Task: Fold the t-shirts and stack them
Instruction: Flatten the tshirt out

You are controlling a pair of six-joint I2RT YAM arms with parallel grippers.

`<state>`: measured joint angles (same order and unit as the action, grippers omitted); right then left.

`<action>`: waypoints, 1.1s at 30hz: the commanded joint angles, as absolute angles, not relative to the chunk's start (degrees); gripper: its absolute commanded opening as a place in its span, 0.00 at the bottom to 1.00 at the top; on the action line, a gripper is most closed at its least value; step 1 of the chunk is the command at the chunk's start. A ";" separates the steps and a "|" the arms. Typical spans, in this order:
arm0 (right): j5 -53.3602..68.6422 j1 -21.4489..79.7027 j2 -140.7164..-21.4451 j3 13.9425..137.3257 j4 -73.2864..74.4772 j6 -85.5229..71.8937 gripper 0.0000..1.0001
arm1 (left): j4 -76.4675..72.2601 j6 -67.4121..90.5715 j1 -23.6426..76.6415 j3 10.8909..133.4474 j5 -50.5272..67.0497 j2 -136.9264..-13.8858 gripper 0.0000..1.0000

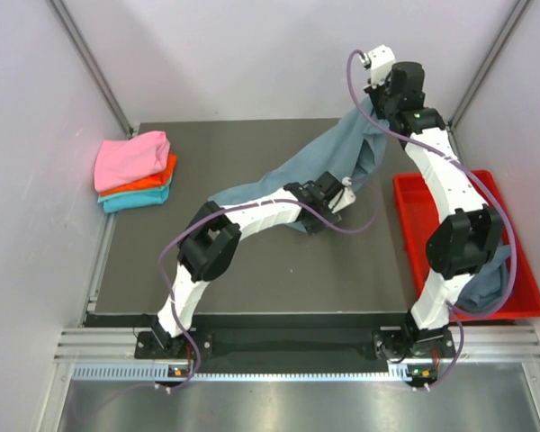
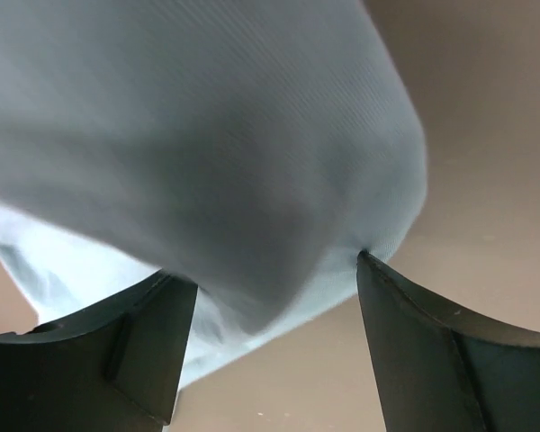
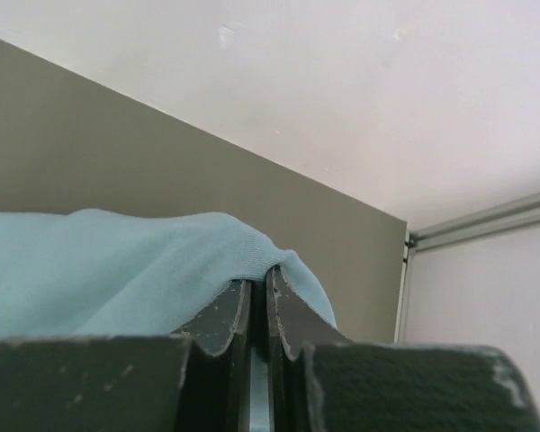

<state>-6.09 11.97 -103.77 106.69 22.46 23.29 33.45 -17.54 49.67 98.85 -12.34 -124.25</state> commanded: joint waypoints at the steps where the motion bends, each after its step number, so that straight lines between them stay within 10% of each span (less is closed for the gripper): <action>1: -5.98 9.67 -104.15 110.57 19.07 21.45 0.00 | 33.23 -17.05 52.29 98.97 -18.26 -121.47 0.75; 26: -3.87 7.38 -104.15 110.39 19.69 20.04 0.00 | 34.89 -14.68 56.25 105.91 -19.69 -131.04 0.66; 29: -3.87 7.30 -103.97 110.22 19.86 20.04 0.00 | 35.16 -14.77 55.46 107.31 -19.25 -132.27 0.53; 33: -3.87 7.12 -103.19 109.69 19.86 19.86 0.00 | 35.59 -14.24 54.14 107.05 -19.51 -132.01 0.04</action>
<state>-3.84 8.12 -105.67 107.02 22.87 20.78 34.22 -14.83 55.42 105.82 -20.05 -131.85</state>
